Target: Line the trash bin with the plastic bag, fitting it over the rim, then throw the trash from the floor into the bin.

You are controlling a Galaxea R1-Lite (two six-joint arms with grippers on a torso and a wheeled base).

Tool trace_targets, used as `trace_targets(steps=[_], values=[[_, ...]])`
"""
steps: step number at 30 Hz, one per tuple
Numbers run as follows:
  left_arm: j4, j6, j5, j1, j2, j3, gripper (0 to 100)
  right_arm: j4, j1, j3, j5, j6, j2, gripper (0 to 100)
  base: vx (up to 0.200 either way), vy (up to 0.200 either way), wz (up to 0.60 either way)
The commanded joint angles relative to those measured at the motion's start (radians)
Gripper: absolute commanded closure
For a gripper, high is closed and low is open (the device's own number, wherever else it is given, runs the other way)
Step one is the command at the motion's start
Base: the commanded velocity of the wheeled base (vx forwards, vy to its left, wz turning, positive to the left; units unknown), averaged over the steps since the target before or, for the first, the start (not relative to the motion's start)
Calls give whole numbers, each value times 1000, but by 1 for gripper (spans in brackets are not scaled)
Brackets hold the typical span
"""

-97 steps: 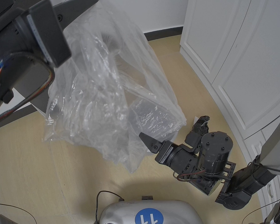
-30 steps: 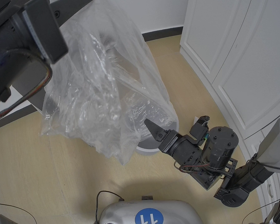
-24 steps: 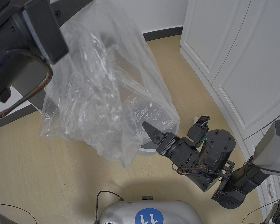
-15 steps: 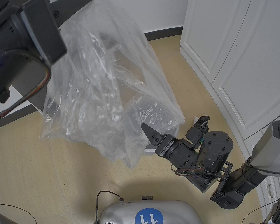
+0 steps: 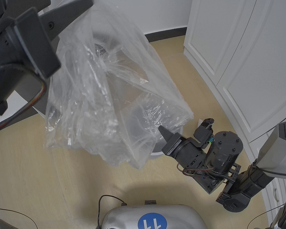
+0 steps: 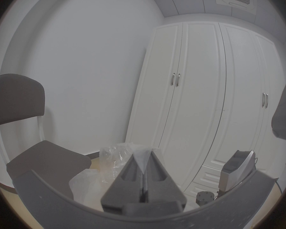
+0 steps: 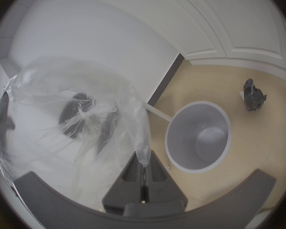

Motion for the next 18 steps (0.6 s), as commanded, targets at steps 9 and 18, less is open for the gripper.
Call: trace_targets(steps=[9, 18], values=[[17, -7, 5, 46, -72, 95, 100, 16, -50, 6, 1, -70, -72, 100, 0, 0, 0], [45, -9, 8, 75, -69, 176, 100, 268, -85, -9, 5, -99, -229, 100, 0, 0, 0]])
